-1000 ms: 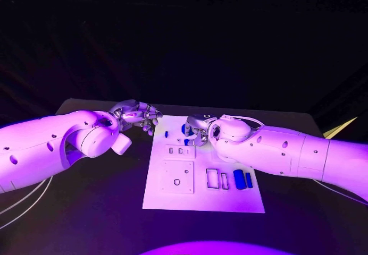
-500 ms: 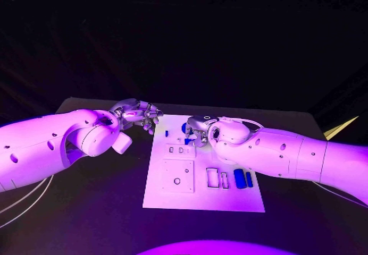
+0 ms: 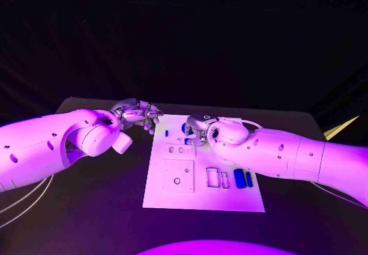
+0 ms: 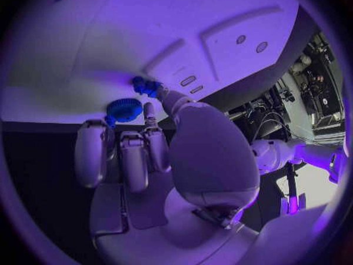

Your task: Assemble the parts on the task board

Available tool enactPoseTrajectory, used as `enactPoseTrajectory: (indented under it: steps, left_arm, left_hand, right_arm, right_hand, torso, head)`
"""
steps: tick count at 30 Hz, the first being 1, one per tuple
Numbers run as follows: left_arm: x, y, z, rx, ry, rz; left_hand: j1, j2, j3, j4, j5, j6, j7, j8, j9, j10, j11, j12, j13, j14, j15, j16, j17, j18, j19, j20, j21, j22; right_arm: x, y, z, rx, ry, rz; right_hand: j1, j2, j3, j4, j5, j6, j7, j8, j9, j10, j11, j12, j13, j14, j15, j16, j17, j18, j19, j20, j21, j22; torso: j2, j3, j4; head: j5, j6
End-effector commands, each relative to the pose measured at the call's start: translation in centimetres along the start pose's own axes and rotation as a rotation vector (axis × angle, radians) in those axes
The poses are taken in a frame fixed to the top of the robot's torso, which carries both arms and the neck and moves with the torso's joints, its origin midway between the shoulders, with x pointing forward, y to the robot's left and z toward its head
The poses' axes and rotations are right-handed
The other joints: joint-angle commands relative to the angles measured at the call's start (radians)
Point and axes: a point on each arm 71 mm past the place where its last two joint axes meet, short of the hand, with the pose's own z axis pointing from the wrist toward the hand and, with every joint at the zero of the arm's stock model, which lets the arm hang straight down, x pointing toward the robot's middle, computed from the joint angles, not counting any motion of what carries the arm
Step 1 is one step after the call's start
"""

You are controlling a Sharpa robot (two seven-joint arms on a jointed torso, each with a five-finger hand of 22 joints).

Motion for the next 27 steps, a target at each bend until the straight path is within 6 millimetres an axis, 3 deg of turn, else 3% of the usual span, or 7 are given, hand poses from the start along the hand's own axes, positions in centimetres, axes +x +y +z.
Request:
enactPoseTrajectory:
  steps: [1, 10, 27]
  left_arm:
    - [0.13, -0.16, 0.02, 0.004, 0.006, -0.001]
    - [0.12, -0.15, 0.03, 0.003, 0.007, -0.001]
    - [0.04, -0.11, 0.02, 0.000, 0.005, -0.001]
  left_hand:
    - [0.016, 0.001, -0.039, 0.007, 0.009, -0.012, 0.003, 0.007, -0.008, -0.014, 0.001, -0.007, -0.011, -0.002, 0.000, -0.012, -0.008, -0.002, 0.005, 0.005, -0.013, -0.009]
    - [0.017, 0.002, -0.039, 0.009, 0.008, -0.012, 0.004, 0.008, -0.008, -0.014, 0.002, -0.007, -0.012, -0.003, 0.001, -0.013, -0.010, -0.002, 0.006, 0.005, -0.015, -0.010]
    - [0.017, 0.002, -0.039, 0.009, 0.008, -0.012, 0.004, 0.008, -0.008, -0.014, 0.002, -0.007, -0.012, -0.003, 0.001, -0.013, -0.010, -0.002, 0.006, 0.005, -0.015, -0.010]
  right_arm:
    - [-0.04, 0.05, 0.05, 0.004, -0.012, -0.003]
    - [-0.10, 0.15, 0.14, 0.003, -0.025, -0.006]
    - [0.15, 0.05, 0.11, 0.004, -0.010, -0.013]
  right_hand:
    - [-0.019, 0.012, -0.002, -0.005, 0.011, 0.003, -0.001, -0.009, 0.012, 0.065, -0.007, 0.028, 0.155, 0.109, -0.001, 0.018, 0.262, -0.024, 0.028, -0.004, 0.021, 0.090]
    - [-0.006, 0.029, 0.022, -0.012, 0.013, 0.010, -0.004, -0.010, 0.014, 0.068, -0.010, 0.033, 0.162, 0.111, -0.004, 0.022, 0.269, -0.026, 0.031, -0.005, 0.029, 0.100]
    - [-0.009, 0.021, 0.024, -0.014, 0.011, 0.010, -0.003, -0.012, 0.014, 0.070, -0.010, 0.035, 0.166, 0.112, -0.004, 0.025, 0.274, -0.027, 0.033, -0.005, 0.034, 0.105]
  torso:
    - [0.001, -0.0007, 0.0000]
    - [0.001, -0.0012, -0.0004]
    - [0.001, -0.0011, -0.0022]
  head:
    - [-0.001, 0.000]
    - [-0.002, -0.001]
    - [0.000, -0.005]
